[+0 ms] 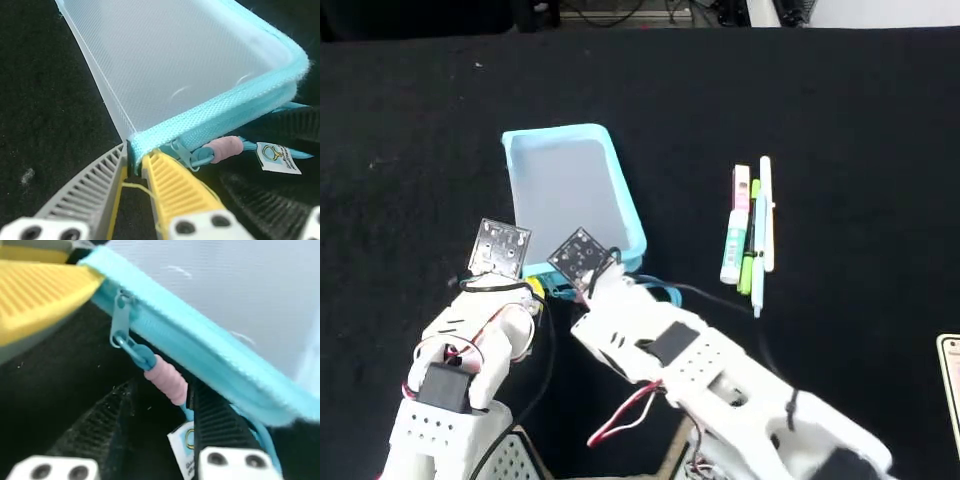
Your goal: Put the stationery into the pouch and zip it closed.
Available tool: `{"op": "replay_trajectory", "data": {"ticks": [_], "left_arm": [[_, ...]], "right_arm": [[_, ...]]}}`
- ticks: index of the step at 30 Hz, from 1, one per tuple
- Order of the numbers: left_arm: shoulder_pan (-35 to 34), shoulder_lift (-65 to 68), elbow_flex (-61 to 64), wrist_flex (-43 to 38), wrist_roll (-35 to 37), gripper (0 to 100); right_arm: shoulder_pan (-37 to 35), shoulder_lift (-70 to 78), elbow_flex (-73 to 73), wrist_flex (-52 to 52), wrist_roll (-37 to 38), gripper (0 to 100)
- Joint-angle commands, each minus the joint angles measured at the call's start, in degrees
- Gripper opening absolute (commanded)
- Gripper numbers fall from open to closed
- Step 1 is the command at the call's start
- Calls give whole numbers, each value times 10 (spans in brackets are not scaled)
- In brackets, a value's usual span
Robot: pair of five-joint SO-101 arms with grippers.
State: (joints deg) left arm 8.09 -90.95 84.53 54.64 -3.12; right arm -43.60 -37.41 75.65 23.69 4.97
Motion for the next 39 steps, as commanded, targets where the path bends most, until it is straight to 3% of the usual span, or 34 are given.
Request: {"op": "replay_trajectory", "data": {"ticks": [1,8,14,22,29,31,34,39], "left_arm": [[-5,-6,-37,-8,4,30],[-17,-6,-37,-8,4,30],[-22,-6,-37,-8,4,30],[-18,-6,-36,-8,4,30],[-22,-6,-36,-8,4,30],[-22,-6,-36,-8,4,30],[-21,-6,-36,-7,4,30],[-23,-6,-36,-6,4,30]], "right_arm": [[-5,65,-44,-37,1,167],[-4,126,-86,-45,6,164],[-4,101,-75,-47,81,166],[-4,110,-25,-192,86,166],[-4,165,-45,-199,87,162],[-4,174,-51,-197,97,134],[-2,175,-55,-195,120,6],[61,75,-51,-124,119,9]]}}
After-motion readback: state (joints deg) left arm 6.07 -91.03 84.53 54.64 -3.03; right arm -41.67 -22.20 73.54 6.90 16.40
